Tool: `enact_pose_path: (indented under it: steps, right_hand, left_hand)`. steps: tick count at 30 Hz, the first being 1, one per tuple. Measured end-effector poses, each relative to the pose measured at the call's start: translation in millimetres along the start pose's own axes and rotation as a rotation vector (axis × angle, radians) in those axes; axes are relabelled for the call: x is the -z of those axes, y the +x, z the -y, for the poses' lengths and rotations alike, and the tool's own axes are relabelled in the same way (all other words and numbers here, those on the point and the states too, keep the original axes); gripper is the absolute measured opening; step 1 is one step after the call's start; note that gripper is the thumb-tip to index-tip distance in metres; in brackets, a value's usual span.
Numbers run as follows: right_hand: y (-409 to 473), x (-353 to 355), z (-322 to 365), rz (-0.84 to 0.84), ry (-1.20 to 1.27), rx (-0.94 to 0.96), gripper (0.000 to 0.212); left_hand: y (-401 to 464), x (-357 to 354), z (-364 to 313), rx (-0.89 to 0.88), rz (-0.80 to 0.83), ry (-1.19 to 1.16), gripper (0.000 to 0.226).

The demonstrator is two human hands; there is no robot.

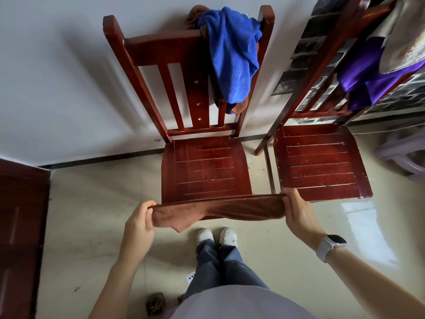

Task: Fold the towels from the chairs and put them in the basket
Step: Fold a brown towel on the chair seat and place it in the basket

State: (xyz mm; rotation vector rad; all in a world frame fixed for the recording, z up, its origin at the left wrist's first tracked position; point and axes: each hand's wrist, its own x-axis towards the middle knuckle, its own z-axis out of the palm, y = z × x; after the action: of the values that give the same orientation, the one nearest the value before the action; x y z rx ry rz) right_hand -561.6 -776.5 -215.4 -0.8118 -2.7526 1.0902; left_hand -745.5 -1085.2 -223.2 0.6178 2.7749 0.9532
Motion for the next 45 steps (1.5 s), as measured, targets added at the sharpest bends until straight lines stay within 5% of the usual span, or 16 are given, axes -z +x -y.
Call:
enact_pose_path:
  steps: [10,29,38,45]
  right_hand:
    - [11.3,-20.3,-15.6,0.03,-0.104,-0.041,0.014]
    - [256.8,-117.7,-73.3,-0.115,-0.245,-0.019,0.019]
    - [306.2,-183.3,-112.4,-0.201,-0.068,-0.367,0.024]
    - [319.1,-209.0,-127.5,-0.27,0.202,-0.556,0.04]
  left_hand:
    - [16.7,-17.6,23.0,0.053,0.054,0.077,0.026]
    - [238.4,-141.3,110.1,0.08,-0.106,0.287,0.021]
    - [273.0,-202.3,134.8,0.133,-0.194,0.239,0.018]
    - [278.7,-235.0,144.3,0.366,-0.271,-0.122,0.029]
